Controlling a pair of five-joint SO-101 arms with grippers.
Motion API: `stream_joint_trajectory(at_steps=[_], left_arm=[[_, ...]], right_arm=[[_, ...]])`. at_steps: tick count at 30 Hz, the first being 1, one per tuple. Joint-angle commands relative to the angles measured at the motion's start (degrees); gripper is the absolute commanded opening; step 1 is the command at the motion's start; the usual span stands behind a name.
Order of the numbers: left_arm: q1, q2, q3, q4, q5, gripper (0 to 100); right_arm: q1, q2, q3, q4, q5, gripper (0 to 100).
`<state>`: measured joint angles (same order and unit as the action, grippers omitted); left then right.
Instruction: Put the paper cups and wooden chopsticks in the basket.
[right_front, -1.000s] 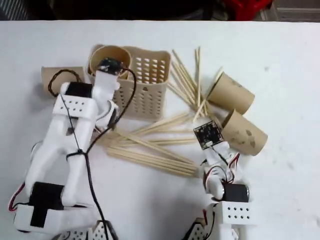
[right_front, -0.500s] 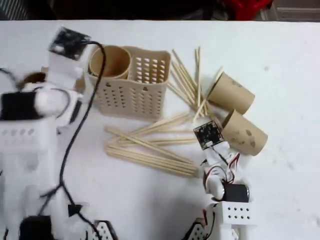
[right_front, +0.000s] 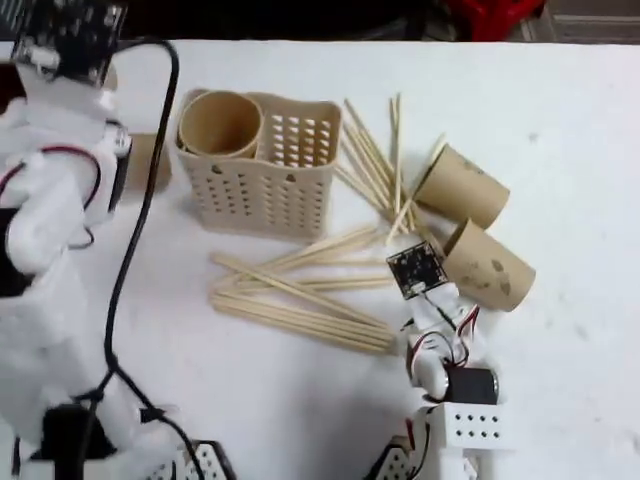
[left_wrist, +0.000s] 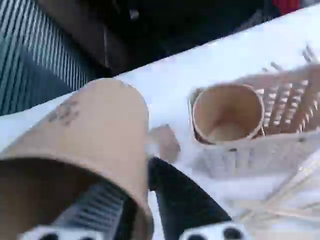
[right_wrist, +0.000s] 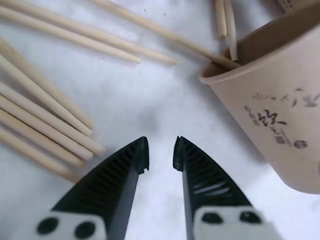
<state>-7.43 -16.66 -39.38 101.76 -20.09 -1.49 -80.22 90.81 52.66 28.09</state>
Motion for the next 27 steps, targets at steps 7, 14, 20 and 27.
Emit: stream_joint_trajectory(at_steps=[7,14,20,27], left_arm=[[17.54,16.31,-8.0,0.62,5.1,2],[16.57,19.91,-2.9,0.53,5.8,2],[16.57,23.6,-2.73,0.18,3.78,2],[16.57,26.42,-5.98,0.09,2.99,13]], right_arm=[[0.13,-0.4,-0.26,-0.92,-0.09,9.1],[0.13,-0.4,-0.26,-0.92,-0.09,9.1],[0.4,-0.4,-0.26,-0.92,-0.09,9.1],[0.13,-0.4,-0.26,-0.92,-0.09,9.1]])
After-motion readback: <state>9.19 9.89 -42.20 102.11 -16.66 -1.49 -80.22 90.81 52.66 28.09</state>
